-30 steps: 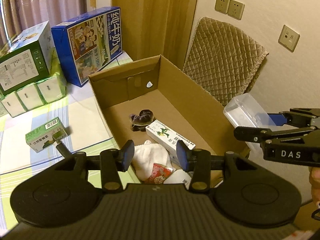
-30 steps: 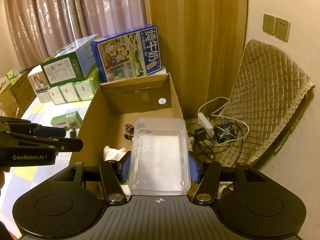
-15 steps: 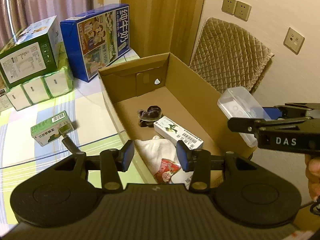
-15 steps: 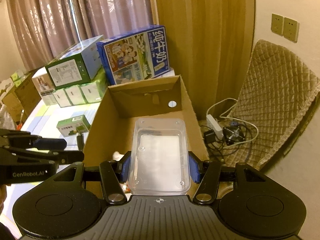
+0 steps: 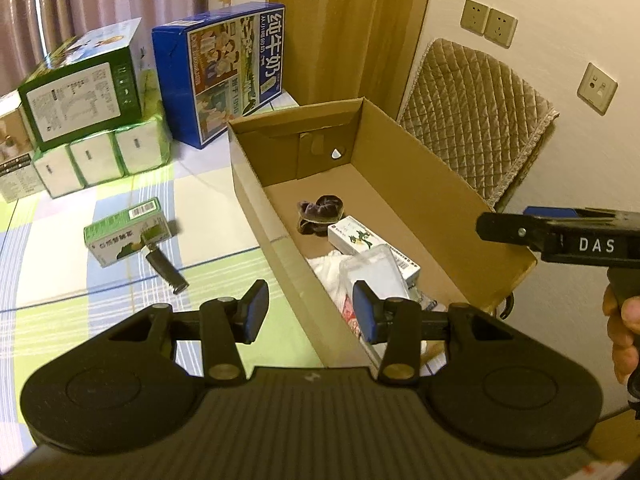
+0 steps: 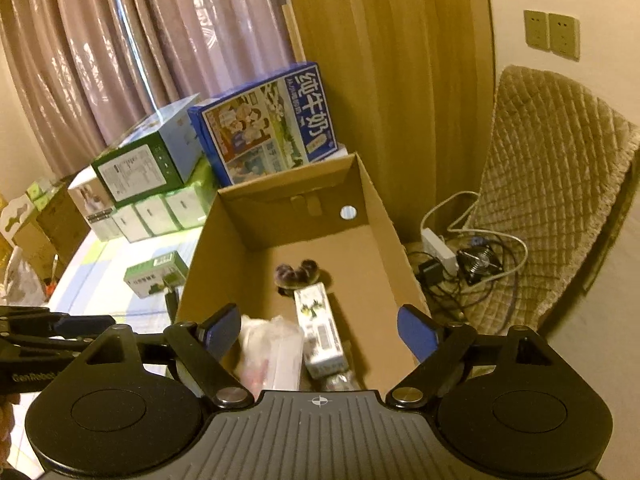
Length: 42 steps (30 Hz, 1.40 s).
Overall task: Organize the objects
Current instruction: 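Open both tools to drop the candy packet and tray into the box, then withdraw both tools from the box toward the green box and lighter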
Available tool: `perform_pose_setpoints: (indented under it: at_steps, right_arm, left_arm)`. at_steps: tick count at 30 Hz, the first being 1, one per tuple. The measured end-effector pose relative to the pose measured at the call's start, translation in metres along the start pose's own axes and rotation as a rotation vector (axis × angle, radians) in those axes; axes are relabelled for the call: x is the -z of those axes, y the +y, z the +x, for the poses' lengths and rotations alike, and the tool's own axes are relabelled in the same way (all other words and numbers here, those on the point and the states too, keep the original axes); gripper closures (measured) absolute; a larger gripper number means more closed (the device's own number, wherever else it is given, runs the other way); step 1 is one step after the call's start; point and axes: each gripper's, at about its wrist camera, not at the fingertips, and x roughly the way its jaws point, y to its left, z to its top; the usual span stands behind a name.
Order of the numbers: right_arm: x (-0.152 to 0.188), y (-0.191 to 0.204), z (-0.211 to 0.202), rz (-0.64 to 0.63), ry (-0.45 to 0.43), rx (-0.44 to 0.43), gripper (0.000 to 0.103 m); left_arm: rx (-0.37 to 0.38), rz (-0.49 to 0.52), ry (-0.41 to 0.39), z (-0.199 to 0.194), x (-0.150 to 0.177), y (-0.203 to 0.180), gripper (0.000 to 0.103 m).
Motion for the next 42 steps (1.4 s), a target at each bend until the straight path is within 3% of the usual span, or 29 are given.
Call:
perform_pose_setpoints:
  at_steps: [5,14,27,42]
  right_arm:
    - [0.013,0.003,-0.017,0.014,0.0,0.005,0.018]
    - [0.039,0.03,-0.057,0.035,-0.035,-0.044,0.012]
    - [0.077,0.097,-0.081,-0.014,-0.028,-0.103,0.002]
    - [0.098,0.153,-0.076,-0.072,0.008,-0.161,0.002]
  left_arm:
    - [-0.004,-0.017,-0.012,-0.016,0.012,0.005,0.062]
    - [-0.028,-0.074,-0.048,-0.062,0.046,0.028,0.052]
    - [-0.171,-0.106,-0.067,-0.116,0.095,0.079,0.02]
    - [-0.213,-0.168,-0.092,-0.15,0.124,0.118,0.002]
